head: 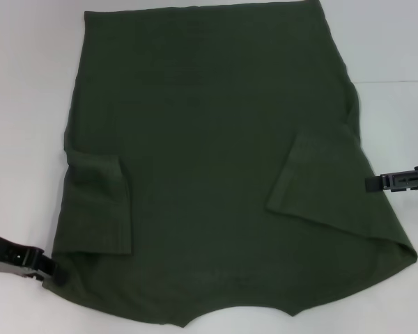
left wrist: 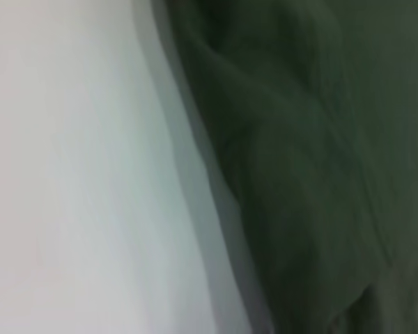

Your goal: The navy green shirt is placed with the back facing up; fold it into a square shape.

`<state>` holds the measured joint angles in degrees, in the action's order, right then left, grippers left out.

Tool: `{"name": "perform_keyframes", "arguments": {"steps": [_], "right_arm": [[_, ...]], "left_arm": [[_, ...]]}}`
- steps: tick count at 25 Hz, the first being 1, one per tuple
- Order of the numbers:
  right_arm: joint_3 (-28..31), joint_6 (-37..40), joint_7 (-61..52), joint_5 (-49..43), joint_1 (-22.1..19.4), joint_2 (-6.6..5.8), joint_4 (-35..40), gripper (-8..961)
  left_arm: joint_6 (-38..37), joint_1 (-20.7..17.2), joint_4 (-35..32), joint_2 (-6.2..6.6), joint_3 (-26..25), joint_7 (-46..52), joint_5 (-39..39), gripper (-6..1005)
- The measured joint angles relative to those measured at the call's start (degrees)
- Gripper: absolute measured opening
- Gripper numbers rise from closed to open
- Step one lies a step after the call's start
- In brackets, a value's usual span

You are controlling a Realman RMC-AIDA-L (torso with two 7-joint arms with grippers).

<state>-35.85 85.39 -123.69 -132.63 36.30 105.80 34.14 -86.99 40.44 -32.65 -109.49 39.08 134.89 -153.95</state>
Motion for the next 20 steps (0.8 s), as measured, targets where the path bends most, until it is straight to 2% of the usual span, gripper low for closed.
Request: {"name": "perform_keyframes", "arguments": {"steps": [8,14,20], "right_arm": [[0.3,-0.1,0.0,0.0,-0.1,0.0,0.0,955],[0.3,-0.1,0.1,0.0,-0.2,-0.06,0.0,955],[0.2,-0.1,-1.4,-0.3,-0.6,-0.47,0.0,955]], "left_arm": [[-0.2,0.2,0.5,-0.15,0.3,0.0,0.0,214],[-0.2,0.5,0.5,0.03,0.3,0.0,0.1,20],[-0.4,0.9,0.5,-0.02,0.6,-0.2,-0.1,19]]}}
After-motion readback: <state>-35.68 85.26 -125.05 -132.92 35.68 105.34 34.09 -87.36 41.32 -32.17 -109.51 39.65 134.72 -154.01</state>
